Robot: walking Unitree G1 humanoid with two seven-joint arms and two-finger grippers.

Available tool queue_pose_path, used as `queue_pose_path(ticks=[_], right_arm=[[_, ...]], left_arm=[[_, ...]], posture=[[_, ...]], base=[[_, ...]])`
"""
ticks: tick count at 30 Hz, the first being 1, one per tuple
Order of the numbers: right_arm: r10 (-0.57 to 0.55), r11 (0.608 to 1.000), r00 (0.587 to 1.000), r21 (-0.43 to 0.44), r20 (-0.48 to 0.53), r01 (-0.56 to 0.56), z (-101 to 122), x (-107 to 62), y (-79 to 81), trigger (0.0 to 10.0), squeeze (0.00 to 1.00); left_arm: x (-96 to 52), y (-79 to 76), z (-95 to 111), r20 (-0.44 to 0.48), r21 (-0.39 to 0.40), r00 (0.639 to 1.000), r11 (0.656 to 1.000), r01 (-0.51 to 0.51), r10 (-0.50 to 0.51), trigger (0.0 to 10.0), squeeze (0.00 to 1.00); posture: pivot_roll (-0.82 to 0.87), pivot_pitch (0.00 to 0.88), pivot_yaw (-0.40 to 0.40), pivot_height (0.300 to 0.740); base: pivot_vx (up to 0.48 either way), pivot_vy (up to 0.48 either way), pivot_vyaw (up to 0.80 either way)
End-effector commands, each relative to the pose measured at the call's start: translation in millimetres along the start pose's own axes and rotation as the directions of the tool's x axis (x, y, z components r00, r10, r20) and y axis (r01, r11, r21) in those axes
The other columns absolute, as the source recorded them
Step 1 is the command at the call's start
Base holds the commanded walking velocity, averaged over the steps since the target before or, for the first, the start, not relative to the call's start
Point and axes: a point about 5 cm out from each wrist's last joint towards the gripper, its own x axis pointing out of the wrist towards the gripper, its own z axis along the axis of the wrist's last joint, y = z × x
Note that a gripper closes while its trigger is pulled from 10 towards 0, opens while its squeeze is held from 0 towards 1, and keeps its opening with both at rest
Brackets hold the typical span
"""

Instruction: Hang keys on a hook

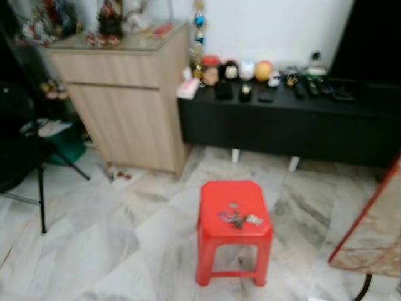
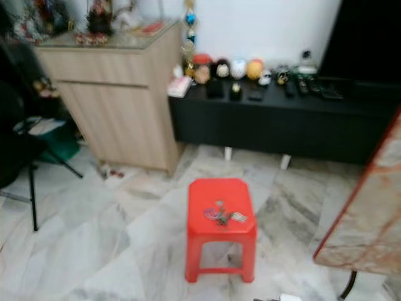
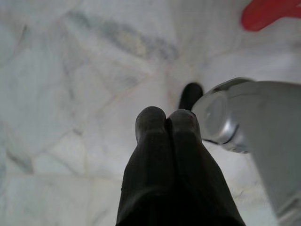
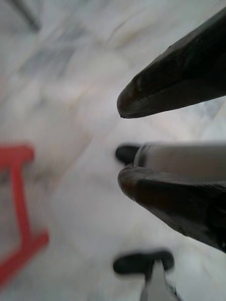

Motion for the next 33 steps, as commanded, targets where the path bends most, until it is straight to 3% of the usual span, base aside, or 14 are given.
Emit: queue_pose_path(ticks=[1, 11, 25, 33], right_arm=[[-0.014, 1.0, 1.0, -0.007, 0.005, 0.014, 1, -0.3, -4.3, 10.0, 0.0], [-0.018, 1.0, 1.0, -0.011, 0.009, 0.018, 3, 0.4, 0.6, 10.0, 0.0], [-0.004, 1.0, 0.999, -0.007, 0.037, 0.004, 10, -1.7, -19.6, 10.0, 0.0], [0.018, 0.999, 0.998, -0.04, 0.06, -0.015, 20, 0.2, -10.3, 10.0, 0.0]], left_arm=[[0.0, -4.3, -2, -0.005, 0.003, 1.0, 1.0, 0.009, -0.009, 10.0, 0.0], [-1.2, -8.5, -9, -0.03, 0.015, 0.999, 1.0, 0.015, -0.014, 10.0, 0.0], [-1.4, -12.8, -10, -0.028, -0.008, 0.999, 1.0, 0.027, -0.027, 10.0, 0.0], [-1.5, -13.6, -10, -0.026, -0.014, 0.999, 0.999, 0.032, -0.033, 10.0, 0.0]], posture=[[0.2, 0.0, -0.021, 0.74], [0.18, 0.0, -0.032, 0.74], [0.18, 0.0, -0.054, 0.74], [0.18, 0.0, -0.057, 0.74]], base=[[0.0, 0.337, 0.0], [0.0, 0.135, 0.0], [0.0, 0.0, 0.0], [0.142, 0.0, 0.12]])
